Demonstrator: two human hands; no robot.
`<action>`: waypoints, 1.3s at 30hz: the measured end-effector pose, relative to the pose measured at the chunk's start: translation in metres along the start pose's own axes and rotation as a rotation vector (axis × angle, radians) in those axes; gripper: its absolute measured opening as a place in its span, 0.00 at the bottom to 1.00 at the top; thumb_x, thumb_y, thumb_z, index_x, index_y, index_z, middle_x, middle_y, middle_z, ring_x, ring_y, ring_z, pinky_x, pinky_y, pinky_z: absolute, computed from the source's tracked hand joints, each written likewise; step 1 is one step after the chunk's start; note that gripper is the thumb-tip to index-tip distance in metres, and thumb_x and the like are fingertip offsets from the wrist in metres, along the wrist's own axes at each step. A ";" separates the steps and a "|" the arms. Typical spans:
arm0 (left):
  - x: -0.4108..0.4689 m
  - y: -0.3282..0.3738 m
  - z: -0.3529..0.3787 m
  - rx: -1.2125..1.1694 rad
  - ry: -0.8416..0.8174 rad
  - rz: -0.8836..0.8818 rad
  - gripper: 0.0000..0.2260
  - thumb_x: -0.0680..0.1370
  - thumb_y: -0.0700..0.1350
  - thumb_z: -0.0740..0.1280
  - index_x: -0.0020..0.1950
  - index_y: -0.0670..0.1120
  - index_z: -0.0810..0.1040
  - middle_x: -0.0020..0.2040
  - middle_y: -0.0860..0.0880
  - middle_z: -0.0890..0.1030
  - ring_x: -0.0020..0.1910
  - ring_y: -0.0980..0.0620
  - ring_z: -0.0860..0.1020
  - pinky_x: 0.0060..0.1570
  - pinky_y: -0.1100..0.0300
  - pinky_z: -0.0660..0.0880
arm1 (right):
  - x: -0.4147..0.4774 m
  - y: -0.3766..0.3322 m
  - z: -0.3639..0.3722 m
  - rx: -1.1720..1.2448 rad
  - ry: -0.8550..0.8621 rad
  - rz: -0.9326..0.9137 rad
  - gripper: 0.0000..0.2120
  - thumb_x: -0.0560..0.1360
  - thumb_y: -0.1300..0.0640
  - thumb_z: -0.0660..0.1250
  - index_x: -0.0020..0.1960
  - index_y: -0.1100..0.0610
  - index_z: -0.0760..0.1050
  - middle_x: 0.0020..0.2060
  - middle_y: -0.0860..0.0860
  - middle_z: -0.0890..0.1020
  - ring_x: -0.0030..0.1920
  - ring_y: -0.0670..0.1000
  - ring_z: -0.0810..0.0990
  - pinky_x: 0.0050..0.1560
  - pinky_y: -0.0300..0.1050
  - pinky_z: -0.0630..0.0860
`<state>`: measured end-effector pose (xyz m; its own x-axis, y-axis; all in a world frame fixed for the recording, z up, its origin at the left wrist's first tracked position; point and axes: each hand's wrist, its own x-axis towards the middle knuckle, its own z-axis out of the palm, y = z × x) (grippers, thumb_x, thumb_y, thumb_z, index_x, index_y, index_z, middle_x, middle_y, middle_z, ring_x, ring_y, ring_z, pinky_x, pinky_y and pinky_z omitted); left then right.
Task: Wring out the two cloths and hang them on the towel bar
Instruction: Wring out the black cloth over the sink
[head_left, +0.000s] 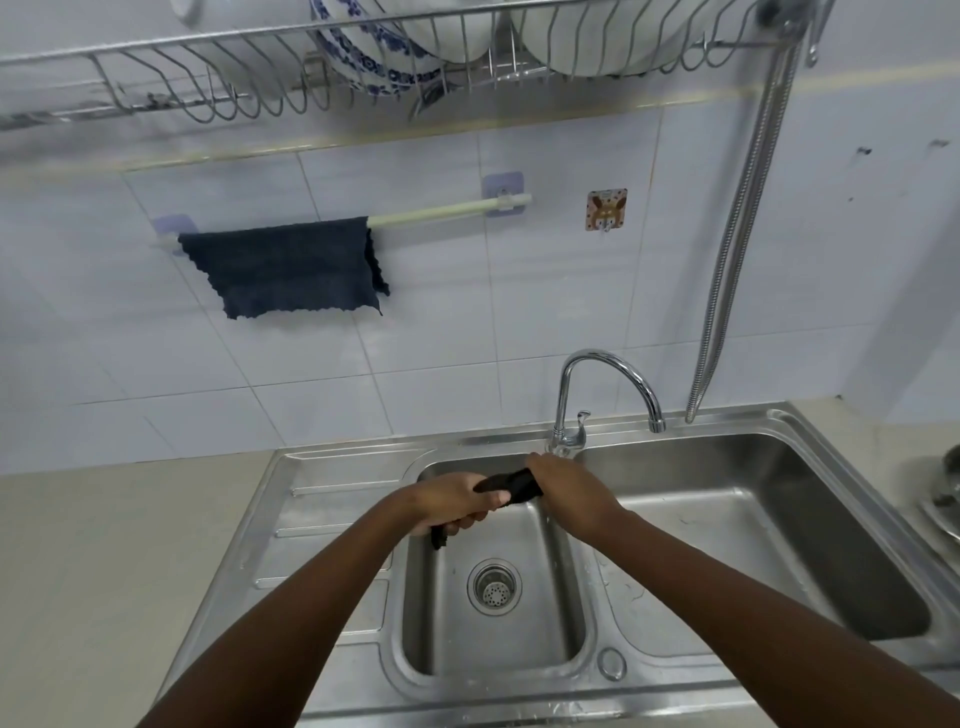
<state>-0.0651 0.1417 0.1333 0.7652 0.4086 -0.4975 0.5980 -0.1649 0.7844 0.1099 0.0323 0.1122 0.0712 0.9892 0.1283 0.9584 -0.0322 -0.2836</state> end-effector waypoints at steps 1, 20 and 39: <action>0.001 0.000 -0.001 0.183 0.040 0.042 0.14 0.77 0.58 0.65 0.48 0.47 0.73 0.36 0.49 0.72 0.33 0.51 0.69 0.31 0.61 0.67 | 0.000 -0.002 -0.001 -0.003 -0.039 0.034 0.10 0.73 0.64 0.60 0.54 0.61 0.70 0.48 0.59 0.79 0.48 0.60 0.79 0.40 0.47 0.67; 0.002 -0.015 0.030 0.960 0.601 0.199 0.14 0.81 0.55 0.57 0.56 0.46 0.71 0.46 0.45 0.83 0.41 0.44 0.81 0.33 0.56 0.71 | 0.009 -0.014 -0.006 0.251 -0.322 0.228 0.14 0.72 0.51 0.67 0.29 0.50 0.68 0.28 0.49 0.72 0.34 0.51 0.76 0.31 0.41 0.70; -0.019 0.030 -0.017 0.333 0.042 0.030 0.09 0.78 0.52 0.64 0.52 0.47 0.73 0.41 0.49 0.74 0.37 0.53 0.70 0.36 0.61 0.68 | 0.006 -0.004 -0.022 0.184 -0.134 0.027 0.10 0.72 0.58 0.66 0.51 0.57 0.69 0.45 0.56 0.80 0.45 0.54 0.78 0.39 0.45 0.68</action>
<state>-0.0658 0.1442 0.1728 0.7775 0.4346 -0.4545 0.6254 -0.4588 0.6312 0.1126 0.0351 0.1355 0.0472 0.9989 -0.0057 0.8891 -0.0446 -0.4556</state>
